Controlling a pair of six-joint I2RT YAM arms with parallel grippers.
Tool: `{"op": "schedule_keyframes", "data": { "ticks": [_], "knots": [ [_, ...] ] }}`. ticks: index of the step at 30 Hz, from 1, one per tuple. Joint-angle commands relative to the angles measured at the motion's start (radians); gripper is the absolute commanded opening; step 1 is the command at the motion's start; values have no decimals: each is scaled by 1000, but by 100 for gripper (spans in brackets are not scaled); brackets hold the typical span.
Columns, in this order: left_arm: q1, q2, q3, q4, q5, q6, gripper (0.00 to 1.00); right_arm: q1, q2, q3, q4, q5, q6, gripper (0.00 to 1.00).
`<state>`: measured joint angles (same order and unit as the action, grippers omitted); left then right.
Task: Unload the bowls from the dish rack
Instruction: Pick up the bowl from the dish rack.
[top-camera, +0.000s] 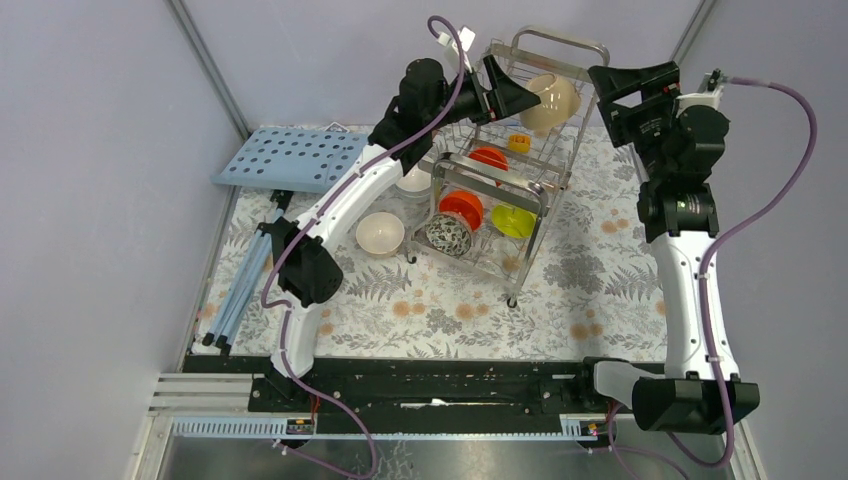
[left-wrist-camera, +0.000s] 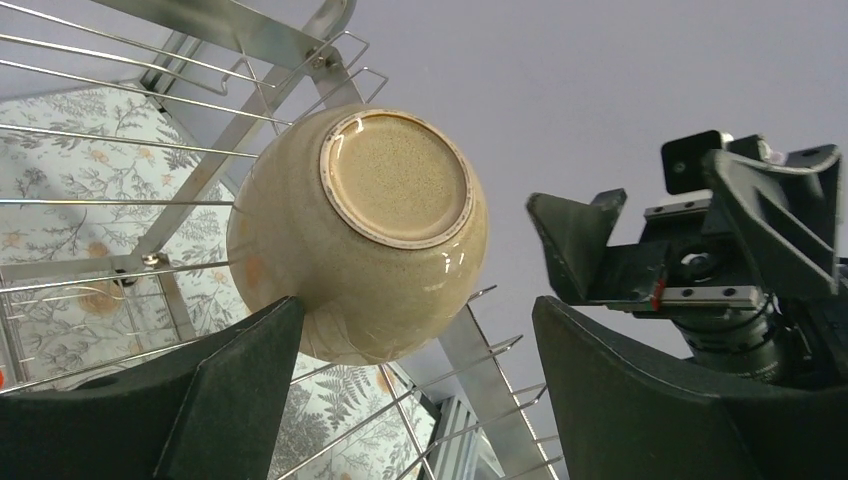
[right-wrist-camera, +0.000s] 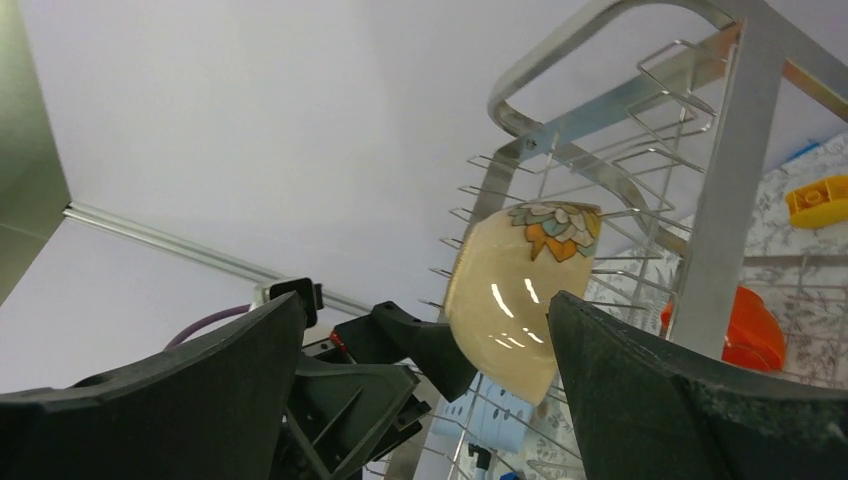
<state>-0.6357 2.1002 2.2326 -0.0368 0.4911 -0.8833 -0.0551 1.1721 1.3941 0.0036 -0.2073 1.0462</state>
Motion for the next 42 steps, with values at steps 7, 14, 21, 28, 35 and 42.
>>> {"op": "schedule_keyframes", "data": {
  "ticks": [7,14,21,28,35,42],
  "knots": [
    [-13,26,55,-9,-16,7,87,-3,71,77,-61,-81,26,95],
    [-13,28,53,1,-15,0,85,5,119,127,-109,-113,29,94],
    [-18,28,51,12,-11,-4,84,15,129,147,-185,-107,2,93],
    [-18,24,44,12,-10,0,83,25,137,148,-211,-111,-11,93],
    [-22,26,42,18,-1,4,83,43,174,153,-161,-154,11,89],
    [-24,28,42,21,15,7,83,50,179,103,-66,-192,55,80]
  ]
}}
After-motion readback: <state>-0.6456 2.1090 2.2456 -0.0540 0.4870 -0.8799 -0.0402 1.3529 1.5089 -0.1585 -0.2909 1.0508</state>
